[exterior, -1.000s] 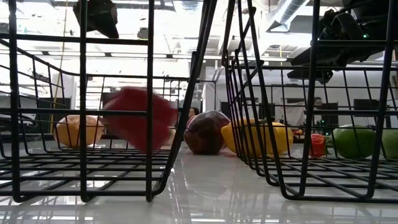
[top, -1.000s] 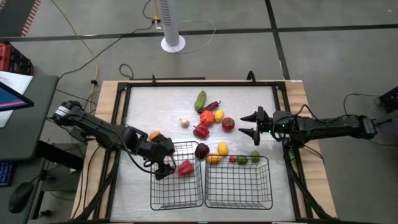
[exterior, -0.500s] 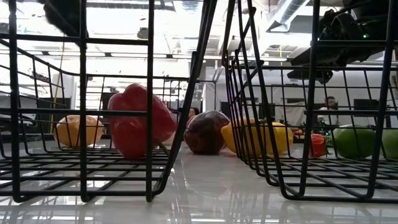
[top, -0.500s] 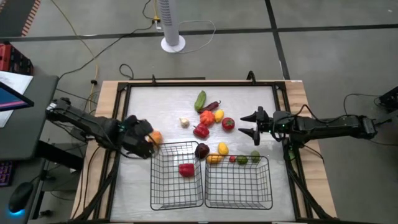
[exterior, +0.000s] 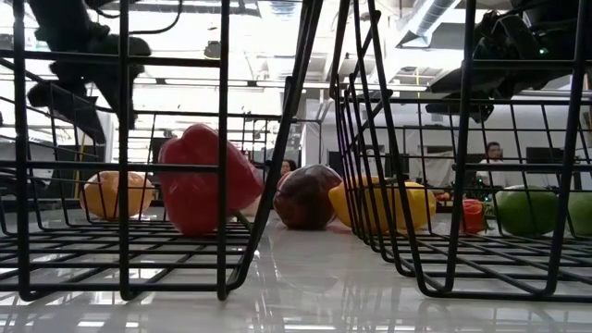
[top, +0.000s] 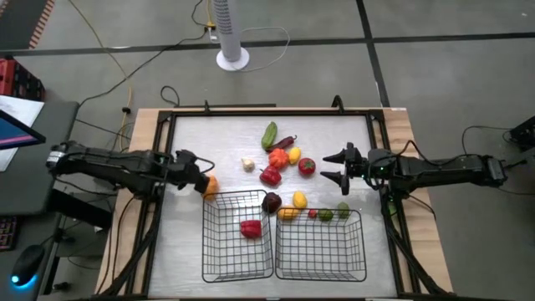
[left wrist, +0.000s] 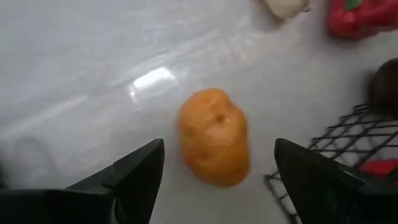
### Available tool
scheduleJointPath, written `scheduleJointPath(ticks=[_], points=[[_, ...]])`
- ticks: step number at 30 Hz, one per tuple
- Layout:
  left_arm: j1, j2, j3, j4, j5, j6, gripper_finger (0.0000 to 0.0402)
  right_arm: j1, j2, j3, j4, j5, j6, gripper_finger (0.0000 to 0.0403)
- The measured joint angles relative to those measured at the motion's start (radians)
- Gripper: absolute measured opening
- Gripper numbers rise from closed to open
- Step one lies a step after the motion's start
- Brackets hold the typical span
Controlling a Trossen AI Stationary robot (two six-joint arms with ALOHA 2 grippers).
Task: Sort produce into baskets
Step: Put the brown potato into the left black wire basket
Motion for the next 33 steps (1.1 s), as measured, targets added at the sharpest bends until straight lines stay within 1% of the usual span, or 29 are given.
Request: scheduleJointPath(ticks=[4, 9, 13, 16, 20, 22, 25, 33], points=[[0.047, 0.063, 0.000, 0.037, 0.051, 0.023, 0.0308, 0.000, 0.000, 0.000, -0.001, 0.000, 0.000, 0.0302], [0.105, 0.177, -0.001, 0.037, 0.074, 0.055, 0.0339, 0.011, 0.000, 0.000, -0.007, -0.001, -0.001, 0.0302], [0.149, 0.268, -0.001, 0.102, 0.159, 0.112, 0.0359, 0.025, 0.000, 0.000, -0.008, -0.001, -0.008, 0.0302], [0.162, 0.337, 0.001, 0.121, 0.200, 0.134, 0.0363, 0.027, 0.000, 0.000, -0.008, -0.002, -0.009, 0.0302], [0.167, 0.418, -0.003, 0.107, 0.207, 0.215, 0.0362, 0.027, 0.000, 0.000, -0.009, -0.001, -0.011, 0.0302], [0.167, 0.432, 0.012, 0.110, 0.205, 0.239, 0.0354, 0.026, 0.000, 0.000, -0.009, -0.002, -0.016, 0.0302], [0.167, 0.437, 0.018, 0.112, 0.205, 0.255, 0.0330, 0.026, 0.000, 0.000, -0.008, -0.002, -0.016, 0.0302], [0.169, 0.431, 0.023, 0.061, 0.216, 0.260, 0.0240, 0.026, 0.000, 0.000, -0.008, -0.002, -0.016, 0.0302]])
